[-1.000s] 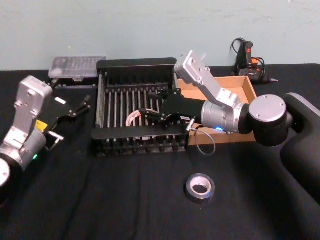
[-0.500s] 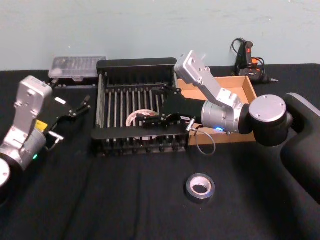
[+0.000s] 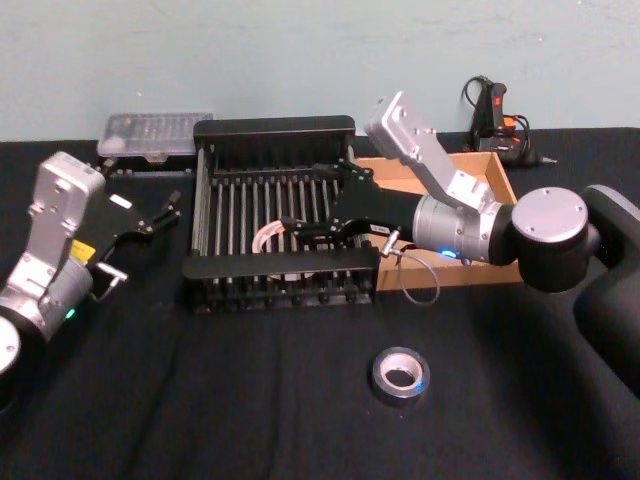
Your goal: Pick up the white tape and place it into the black box , Pick up the silver tape and place it into the brown box.
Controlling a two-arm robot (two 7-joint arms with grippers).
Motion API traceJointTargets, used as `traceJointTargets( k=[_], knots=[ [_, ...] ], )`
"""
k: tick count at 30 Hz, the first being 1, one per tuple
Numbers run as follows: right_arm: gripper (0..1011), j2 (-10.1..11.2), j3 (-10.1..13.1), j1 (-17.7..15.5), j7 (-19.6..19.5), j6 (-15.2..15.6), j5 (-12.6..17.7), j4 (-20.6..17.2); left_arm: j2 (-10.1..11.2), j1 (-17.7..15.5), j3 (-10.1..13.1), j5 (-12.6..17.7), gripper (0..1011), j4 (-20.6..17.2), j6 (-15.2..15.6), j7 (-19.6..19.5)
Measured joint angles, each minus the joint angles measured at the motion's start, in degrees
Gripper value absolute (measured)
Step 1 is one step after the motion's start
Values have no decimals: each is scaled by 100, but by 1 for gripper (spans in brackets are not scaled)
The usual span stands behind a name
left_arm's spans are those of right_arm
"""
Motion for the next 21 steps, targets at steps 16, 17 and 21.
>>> traceJointTargets(
  k=[16, 17, 21],
  knots=[
    [1002, 961, 511, -787, -127, 485, 528, -1453, 0, 0, 0, 0, 1001, 0, 0, 0],
    [1002, 961, 511, -787, -127, 485, 528, -1453, 0, 0, 0, 0, 1001, 0, 0, 0],
    [1002, 1279, 639, -1042, -141, 585, 672, -1817, 0, 0, 0, 0, 1001, 0, 0, 0]
  ],
)
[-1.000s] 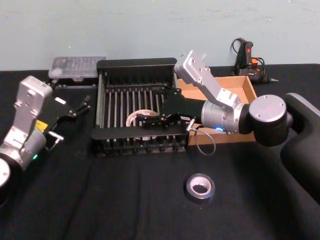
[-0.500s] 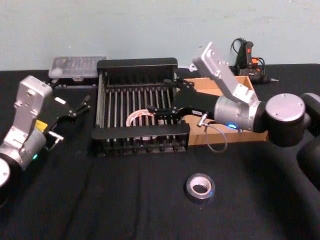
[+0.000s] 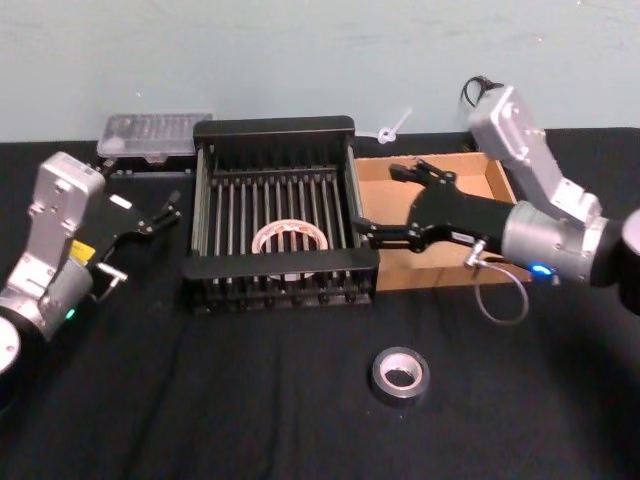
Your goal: Pick up the white tape and place it into the black box , Pick up the silver tape and place it into the brown box.
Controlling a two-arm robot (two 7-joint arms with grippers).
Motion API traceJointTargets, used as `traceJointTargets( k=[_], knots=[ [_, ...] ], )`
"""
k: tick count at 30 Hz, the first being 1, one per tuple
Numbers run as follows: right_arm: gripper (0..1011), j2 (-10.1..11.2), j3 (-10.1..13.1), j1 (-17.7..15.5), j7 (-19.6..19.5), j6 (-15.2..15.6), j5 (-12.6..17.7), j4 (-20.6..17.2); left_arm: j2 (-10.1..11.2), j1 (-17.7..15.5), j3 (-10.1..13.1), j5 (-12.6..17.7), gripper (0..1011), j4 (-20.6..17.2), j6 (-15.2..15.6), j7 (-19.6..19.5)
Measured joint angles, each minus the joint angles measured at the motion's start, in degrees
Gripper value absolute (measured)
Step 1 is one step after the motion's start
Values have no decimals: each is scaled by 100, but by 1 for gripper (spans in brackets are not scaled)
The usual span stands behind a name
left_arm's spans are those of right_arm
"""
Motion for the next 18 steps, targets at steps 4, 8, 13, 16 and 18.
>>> traceJointTargets(
  k=[4, 8, 13, 16, 18],
  knots=[
    [1002, 222, 80, -204, -1, 64, 122, -240, 0, 0, 0, 0, 1002, 0, 0, 0],
    [1002, 436, 159, -415, -1, 139, 257, -484, 0, 0, 0, 0, 1001, 0, 0, 0],
    [1002, 712, 237, -677, -27, 263, 404, -778, 0, 0, 0, 0, 1001, 0, 0, 0],
    [1002, 817, 234, -753, -25, 325, 422, -875, 0, 0, 0, 0, 1001, 0, 0, 0],
    [1002, 913, 207, -811, -6, 380, 429, -952, 0, 0, 0, 0, 1001, 0, 0, 0]
  ],
)
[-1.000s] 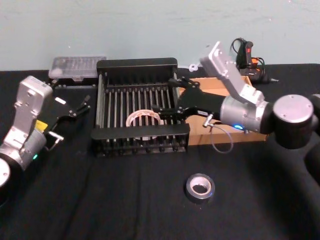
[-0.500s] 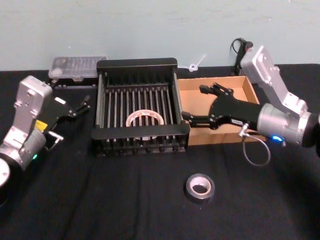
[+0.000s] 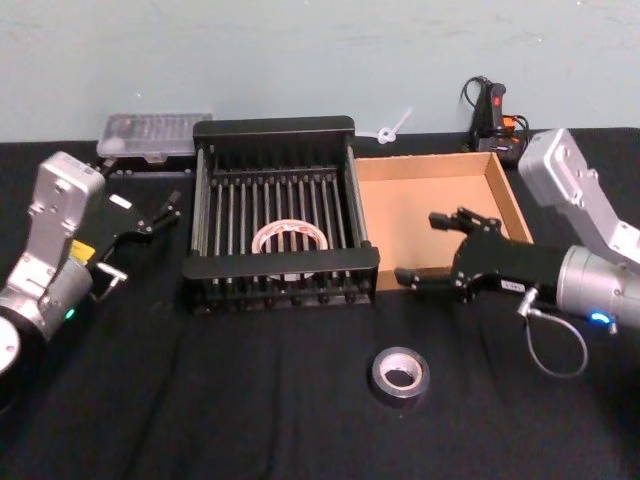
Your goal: Pick up the white tape and place it into the black box , Pick up the silver tape and place it into the brown box.
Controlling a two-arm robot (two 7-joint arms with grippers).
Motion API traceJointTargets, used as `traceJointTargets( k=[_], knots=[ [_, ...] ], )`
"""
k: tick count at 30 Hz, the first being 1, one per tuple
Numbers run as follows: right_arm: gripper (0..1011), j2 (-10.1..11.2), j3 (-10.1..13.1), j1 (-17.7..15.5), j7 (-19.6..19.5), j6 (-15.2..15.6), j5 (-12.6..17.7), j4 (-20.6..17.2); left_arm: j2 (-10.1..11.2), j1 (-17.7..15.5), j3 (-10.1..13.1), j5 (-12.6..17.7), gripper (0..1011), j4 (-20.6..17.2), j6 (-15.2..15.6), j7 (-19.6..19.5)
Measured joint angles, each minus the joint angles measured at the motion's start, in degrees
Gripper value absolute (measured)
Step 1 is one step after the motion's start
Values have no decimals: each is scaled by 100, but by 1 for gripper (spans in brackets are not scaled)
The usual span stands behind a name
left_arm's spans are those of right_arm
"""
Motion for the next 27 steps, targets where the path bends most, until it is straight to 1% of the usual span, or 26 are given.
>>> traceJointTargets(
  k=[4, 9, 16, 27],
  knots=[
    [1002, 123, -79, -69, 34, 98, 5, -63, 0, 0, 0, 0, 1001, 0, 0, 0],
    [1002, 195, -172, -102, 88, 213, 15, -65, 0, 0, 0, 0, 1001, 0, 0, 0],
    [1002, 261, -357, -87, 195, 442, 21, 0, 0, 0, 0, 0, 1001, 0, 0, 0],
    [1002, 282, -597, -5, 305, 600, 25, 152, 0, 0, 0, 0, 1001, 0, 0, 0]
  ],
)
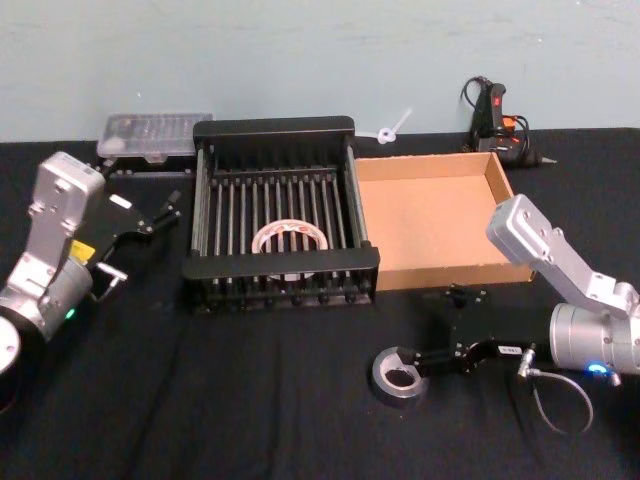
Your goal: Pick up the white tape and place it into the black box , Pick up the silver tape and place it into the brown box.
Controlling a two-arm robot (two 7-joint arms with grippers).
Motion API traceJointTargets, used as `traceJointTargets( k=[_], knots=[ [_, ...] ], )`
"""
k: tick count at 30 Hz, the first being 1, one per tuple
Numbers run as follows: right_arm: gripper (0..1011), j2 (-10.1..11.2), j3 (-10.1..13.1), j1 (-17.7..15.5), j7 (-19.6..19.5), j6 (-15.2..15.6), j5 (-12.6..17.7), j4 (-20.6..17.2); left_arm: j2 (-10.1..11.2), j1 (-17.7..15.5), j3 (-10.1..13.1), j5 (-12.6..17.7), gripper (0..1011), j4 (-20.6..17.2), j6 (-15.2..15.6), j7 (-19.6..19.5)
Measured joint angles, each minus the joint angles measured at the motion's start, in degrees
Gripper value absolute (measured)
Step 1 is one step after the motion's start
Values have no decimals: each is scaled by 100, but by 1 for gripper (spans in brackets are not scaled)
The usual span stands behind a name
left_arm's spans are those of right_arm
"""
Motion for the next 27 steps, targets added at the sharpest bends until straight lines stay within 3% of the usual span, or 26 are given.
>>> traceJointTargets(
  k=[11, 27],
  knots=[
    [1002, -32, -223, 143, 110, 99, -72, 172, 0, 0, 0, 0, 1001, 0, 0, 0],
    [1002, -167, -338, 276, 83, 120, -132, 395, 0, 0, 0, 0, 1001, 0, 0, 0]
  ],
)
